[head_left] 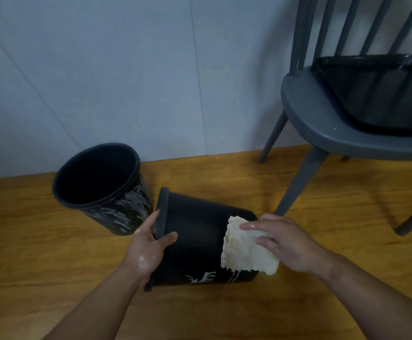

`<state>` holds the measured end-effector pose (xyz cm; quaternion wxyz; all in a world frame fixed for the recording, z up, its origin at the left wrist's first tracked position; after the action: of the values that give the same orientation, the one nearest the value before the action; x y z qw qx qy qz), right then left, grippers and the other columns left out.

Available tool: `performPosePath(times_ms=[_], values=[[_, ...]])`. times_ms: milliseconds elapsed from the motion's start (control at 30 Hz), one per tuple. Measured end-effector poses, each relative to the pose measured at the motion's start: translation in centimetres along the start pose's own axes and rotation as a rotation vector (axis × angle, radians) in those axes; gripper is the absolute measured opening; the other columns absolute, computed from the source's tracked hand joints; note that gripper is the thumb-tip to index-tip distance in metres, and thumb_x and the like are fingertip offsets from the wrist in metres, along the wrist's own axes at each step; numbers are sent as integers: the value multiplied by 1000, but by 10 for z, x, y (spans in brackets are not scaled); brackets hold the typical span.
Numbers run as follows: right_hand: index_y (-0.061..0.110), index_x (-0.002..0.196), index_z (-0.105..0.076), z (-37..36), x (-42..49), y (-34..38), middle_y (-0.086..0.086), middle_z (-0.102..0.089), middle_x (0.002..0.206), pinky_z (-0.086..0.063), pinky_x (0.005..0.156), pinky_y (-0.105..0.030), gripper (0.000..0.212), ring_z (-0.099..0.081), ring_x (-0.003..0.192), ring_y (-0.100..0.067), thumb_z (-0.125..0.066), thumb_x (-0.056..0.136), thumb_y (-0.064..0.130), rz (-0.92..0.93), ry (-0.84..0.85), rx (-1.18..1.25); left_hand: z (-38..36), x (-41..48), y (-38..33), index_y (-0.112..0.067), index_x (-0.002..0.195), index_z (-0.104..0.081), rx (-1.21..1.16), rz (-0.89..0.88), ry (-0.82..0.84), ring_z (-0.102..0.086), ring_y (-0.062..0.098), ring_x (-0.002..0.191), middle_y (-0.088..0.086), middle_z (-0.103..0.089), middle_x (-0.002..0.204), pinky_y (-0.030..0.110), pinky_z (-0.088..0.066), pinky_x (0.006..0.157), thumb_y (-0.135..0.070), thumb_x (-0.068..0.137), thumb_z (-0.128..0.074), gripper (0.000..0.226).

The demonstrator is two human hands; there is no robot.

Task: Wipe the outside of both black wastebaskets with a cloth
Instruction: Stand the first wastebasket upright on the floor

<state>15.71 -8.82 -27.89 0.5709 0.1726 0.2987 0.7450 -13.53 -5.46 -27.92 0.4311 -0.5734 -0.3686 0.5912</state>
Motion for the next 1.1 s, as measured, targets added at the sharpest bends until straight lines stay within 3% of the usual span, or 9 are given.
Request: performPosePath(times_ms=[100,233,400,467,600,800,967,1100], values=[[47,134,-58,14,19,29,22,-53,103,-43,74,-17,42,-56,93,-5,-60,103,20,55,-7,53,2,28,-36,-30,136,-54,201,-119,44,-73,19,97,4,-77,103,45,-57,92,4,89,-68,60],[49,128,-61,35,43,51,26,-53,100,-46,76,-18,41,-58,92,-7,-64,100,21,76,-49,201,-12,68,-72,-41,138,-50,598,-329,132,-66,6,105,-11,-71,111,34,-55,97,-6,88,-72,65],[40,125,-66,44,59,54,31,-58,104,-42,86,-7,39,-55,109,11,-66,97,13,17,-60,394,-30,107,-84,-43,142,-47,832,-539,135,-59,6,118,-15,-64,127,29,-51,102,-9,87,-73,70],[39,123,-67,42,63,53,33,-59,105,-42,86,-5,39,-55,109,13,-67,96,11,13,-62,419,-35,122,-86,-47,142,-45,884,-609,127,-61,6,115,-14,-65,128,32,-54,100,-13,87,-73,70],[46,119,-70,39,68,46,21,-64,110,-49,88,-19,41,-61,109,-1,-71,93,14,1,-102,477,-47,142,-89,-52,142,-38,1030,-722,164,-66,8,104,-12,-67,123,34,-59,88,-19,90,-66,68],[49,113,-73,40,72,35,16,-64,106,-57,87,-33,45,-65,101,-10,-71,91,10,-22,-139,621,-63,169,-77,-53,148,-26,1342,-792,178,-67,9,90,-3,-67,118,29,-60,80,-30,100,-52,60],[38,113,-76,37,75,32,20,-67,112,-55,85,-24,39,-65,109,-5,-72,85,11,-25,-165,735,-68,186,-61,-53,150,-18,1429,-808,176,-66,10,84,-2,-68,112,29,-59,77,-35,100,-50,62],[27,117,-76,32,78,29,16,-69,113,-57,85,-26,38,-66,110,-8,-73,83,10,-34,-187,785,-65,185,-56,-47,154,-14,1447,-837,164,-67,10,91,-2,-70,112,28,-56,87,-38,99,-55,70]])
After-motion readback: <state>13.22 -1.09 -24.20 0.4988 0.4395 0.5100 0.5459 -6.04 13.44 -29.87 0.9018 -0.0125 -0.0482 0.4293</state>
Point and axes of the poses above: each hand's wrist, its own x-axis towards the middle knuckle, its own z-axis out of the back of the hand, y = z × x, the point moved 7 cm from there along x, towards the middle knuckle
